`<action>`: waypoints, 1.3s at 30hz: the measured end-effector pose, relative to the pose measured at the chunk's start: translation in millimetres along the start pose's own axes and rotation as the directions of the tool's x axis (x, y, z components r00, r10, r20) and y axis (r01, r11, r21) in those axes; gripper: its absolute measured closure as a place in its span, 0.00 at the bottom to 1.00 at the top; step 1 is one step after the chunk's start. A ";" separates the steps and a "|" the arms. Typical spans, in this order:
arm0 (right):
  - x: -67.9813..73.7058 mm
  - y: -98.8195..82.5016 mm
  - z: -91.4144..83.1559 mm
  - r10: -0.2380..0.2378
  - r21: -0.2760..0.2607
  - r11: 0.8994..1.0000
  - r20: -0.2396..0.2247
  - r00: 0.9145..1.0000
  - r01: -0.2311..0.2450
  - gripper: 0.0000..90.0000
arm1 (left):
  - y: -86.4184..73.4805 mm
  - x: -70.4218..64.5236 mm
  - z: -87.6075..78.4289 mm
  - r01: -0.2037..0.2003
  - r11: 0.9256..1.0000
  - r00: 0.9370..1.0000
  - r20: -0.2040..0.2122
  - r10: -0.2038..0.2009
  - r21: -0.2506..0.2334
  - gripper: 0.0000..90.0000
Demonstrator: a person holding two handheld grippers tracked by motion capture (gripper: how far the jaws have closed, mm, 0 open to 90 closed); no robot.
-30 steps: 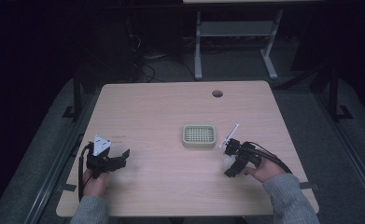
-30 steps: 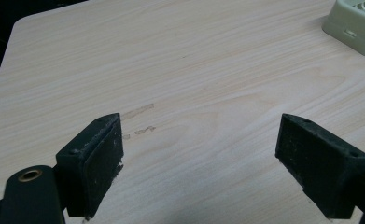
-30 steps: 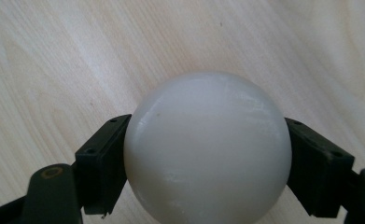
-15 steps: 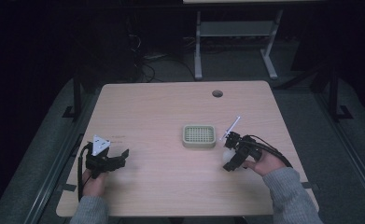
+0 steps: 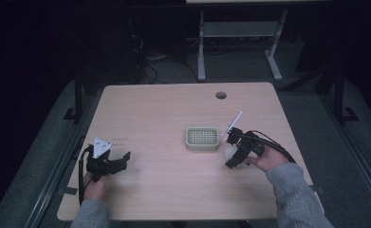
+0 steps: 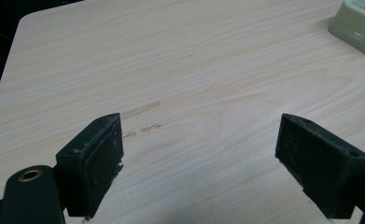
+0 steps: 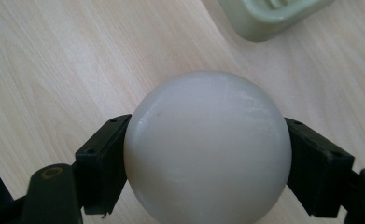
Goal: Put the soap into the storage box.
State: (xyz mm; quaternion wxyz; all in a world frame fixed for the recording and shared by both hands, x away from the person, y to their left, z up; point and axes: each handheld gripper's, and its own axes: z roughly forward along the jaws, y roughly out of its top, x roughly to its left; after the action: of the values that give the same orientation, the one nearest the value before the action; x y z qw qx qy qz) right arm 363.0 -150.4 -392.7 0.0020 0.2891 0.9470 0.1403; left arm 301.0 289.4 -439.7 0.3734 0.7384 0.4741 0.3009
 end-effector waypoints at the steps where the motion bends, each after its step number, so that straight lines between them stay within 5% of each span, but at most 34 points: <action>1: -0.9 1.7 -1.1 -0.002 -0.003 1.000 0.001 1.000 0.002 0.24 | 0.2 0.0 0.0 0.000 1.000 1.000 -0.001 0.000 0.000 0.16; 39: -16.2 43.0 -18.4 -0.013 -0.010 1.000 -0.004 1.000 0.013 0.24 | 0.9 -1.1 -0.2 -0.005 1.000 1.000 -0.005 0.005 -0.009 0.16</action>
State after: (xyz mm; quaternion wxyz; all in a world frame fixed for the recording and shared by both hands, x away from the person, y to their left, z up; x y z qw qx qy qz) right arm 398.4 -130.0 -364.8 0.0024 0.2827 0.9481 0.1453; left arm 300.9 288.2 -438.9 0.3746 0.7372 0.4717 0.3060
